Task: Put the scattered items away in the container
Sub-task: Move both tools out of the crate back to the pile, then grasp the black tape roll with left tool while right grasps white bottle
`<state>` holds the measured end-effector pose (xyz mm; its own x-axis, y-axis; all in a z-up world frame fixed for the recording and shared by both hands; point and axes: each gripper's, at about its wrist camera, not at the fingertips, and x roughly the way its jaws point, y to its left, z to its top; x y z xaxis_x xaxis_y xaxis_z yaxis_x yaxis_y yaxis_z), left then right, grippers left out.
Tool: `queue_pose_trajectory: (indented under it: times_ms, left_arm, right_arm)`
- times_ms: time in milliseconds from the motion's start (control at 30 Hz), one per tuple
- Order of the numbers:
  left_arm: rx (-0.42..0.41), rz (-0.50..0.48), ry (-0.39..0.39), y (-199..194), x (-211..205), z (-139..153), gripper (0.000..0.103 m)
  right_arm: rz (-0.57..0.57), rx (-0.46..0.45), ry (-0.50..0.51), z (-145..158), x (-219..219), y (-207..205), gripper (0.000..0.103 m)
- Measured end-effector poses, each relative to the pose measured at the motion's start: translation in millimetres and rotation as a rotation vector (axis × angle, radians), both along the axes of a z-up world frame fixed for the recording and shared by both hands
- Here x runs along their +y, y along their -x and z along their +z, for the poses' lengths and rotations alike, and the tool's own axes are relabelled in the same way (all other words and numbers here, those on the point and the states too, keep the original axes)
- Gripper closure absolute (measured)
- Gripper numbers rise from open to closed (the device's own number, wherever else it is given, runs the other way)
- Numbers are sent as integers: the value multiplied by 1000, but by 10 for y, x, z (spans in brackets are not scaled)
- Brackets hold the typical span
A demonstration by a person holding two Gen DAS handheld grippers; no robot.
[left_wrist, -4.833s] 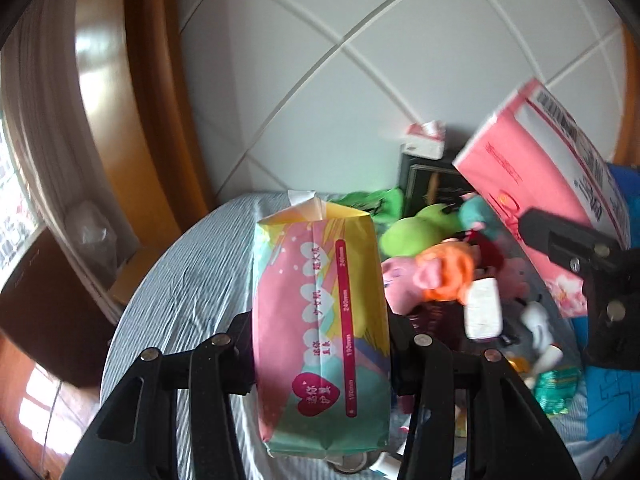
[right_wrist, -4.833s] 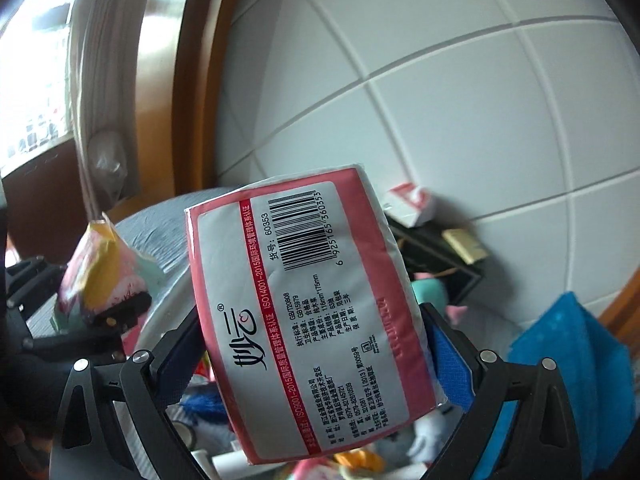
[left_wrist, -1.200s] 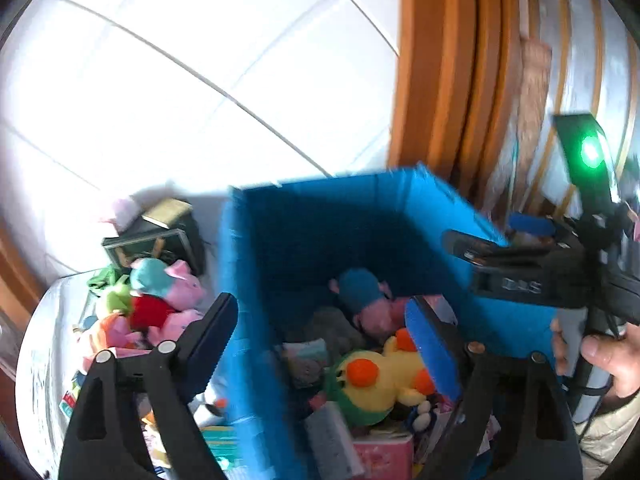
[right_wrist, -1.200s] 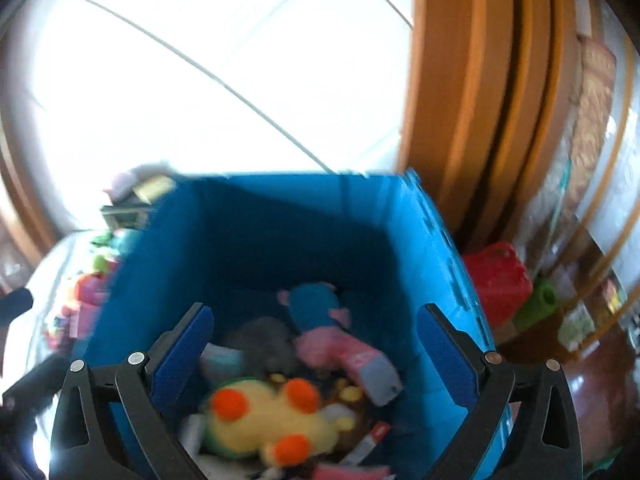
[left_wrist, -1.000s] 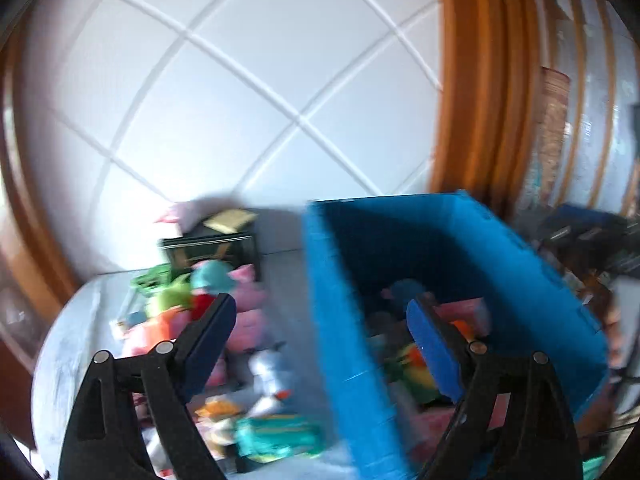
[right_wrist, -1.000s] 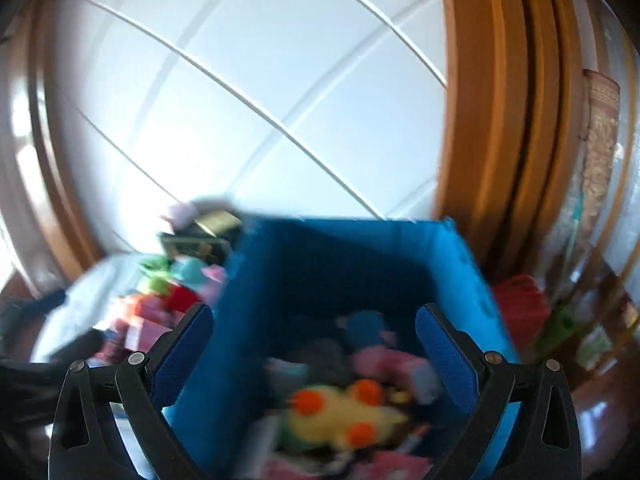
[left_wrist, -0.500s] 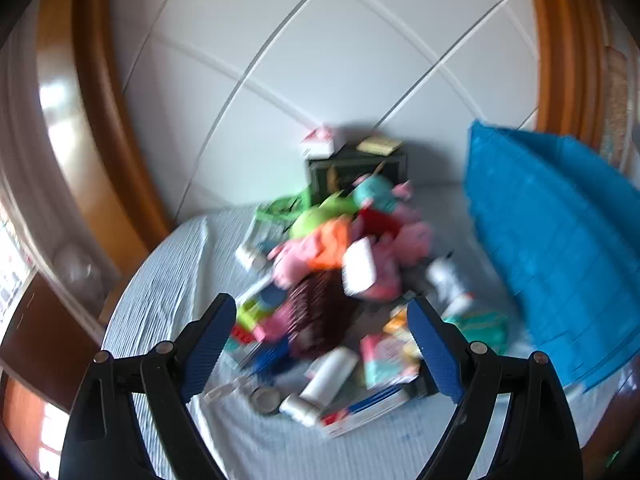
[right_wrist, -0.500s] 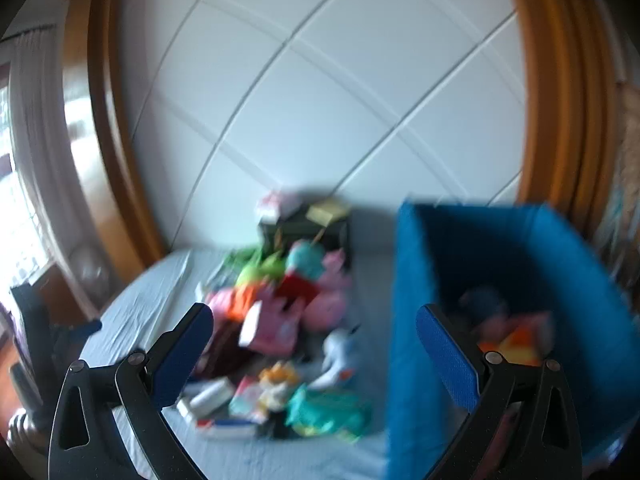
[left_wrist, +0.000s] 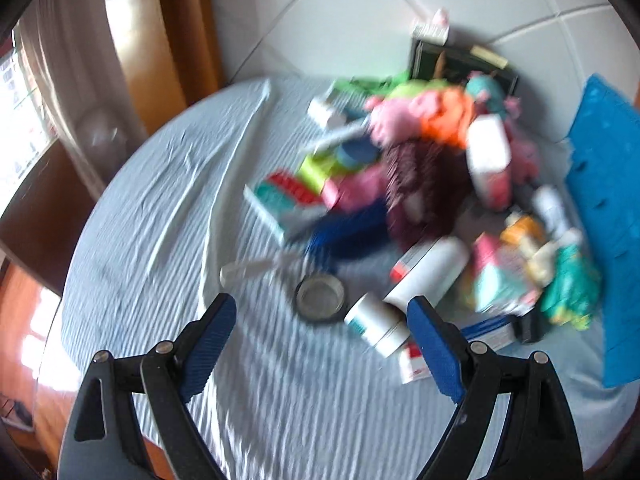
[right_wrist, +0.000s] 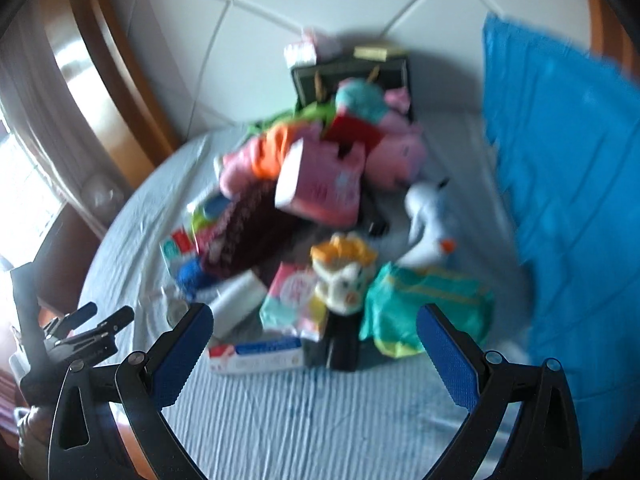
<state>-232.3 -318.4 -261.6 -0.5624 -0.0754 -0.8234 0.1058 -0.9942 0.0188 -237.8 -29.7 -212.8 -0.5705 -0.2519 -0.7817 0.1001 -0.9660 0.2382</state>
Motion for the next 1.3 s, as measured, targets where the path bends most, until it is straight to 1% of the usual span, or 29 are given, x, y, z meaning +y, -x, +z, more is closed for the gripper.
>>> queue_pose_trajectory:
  times_ms: [33,100,167,267,333,400,567,667,767,800,833,900,967,1033,1100,1133,1200,1233,1300]
  left_arm:
    - [-21,2,14,-8,6,-129,15]
    - [-46,2,32,-31,11,-267,15]
    - [-72,-3,24,-48,-10,-408,15]
    - [-87,-8,15,-34,-95,-502,15]
    - [-99,-14,16,22,-156,-566,15]
    - [-109,-41,20,94,-203,-635,15]
    - [-128,-159,22,360,-279,-842,16]
    - [-147,-239,23,504,-294,-994,18]
    - [-150,-321,7,589,-293,-1109,25]
    - [-135,-344,-14,595,-314,-1110,35]
    - [-123,-369,-33,598,-342,-1104,39]
    - [-111,-403,-36,601,-395,-1090,49]
    - [-107,-434,-35,604,-467,-1082,49]
    - [-107,-442,-34,611,-581,-1073,50]
    - [-109,-431,-37,617,-718,-1069,50]
    - [-112,-427,-40,620,-793,-1075,50]
    - [-118,-425,-32,627,-913,-1092,50]
    - [-122,-421,-30,607,-977,-1091,50]
    - [-127,-419,-41,585,-1076,-1092,50]
  right_arm:
    - [9,-15,6,-114,-26,22,0]
    - [15,-49,0,-318,-86,60,0]
    - [26,-93,-3,-511,-154,95,0]
    - [34,-140,-13,-705,-256,140,0]
    - [29,-157,-12,-785,-323,146,0]
    - [22,-166,-13,-842,-412,141,0]
    - [-25,-171,-20,-922,-738,117,0]
    - [-87,-167,-20,-918,-945,96,0]
    - [-139,-154,-28,-934,-1145,64,0]
    - [-158,-154,-32,-949,-1211,53,0]
    - [-172,-155,-26,-968,-1283,40,0]
    - [-191,-157,-13,-1009,-1430,17,0]
    - [-192,-165,-16,-1048,-1603,13,0]
    - [-182,-175,-43,-1086,-1787,37,0]
    - [-169,-173,-69,-1115,-1948,73,5]
    - [-164,-172,-76,-1131,-2015,99,9]
    - [-158,-168,-89,-1151,-2117,141,21]
    - [-151,-165,-96,-1156,-2176,164,31]
    - [-140,-167,-113,-1185,-2262,204,32]
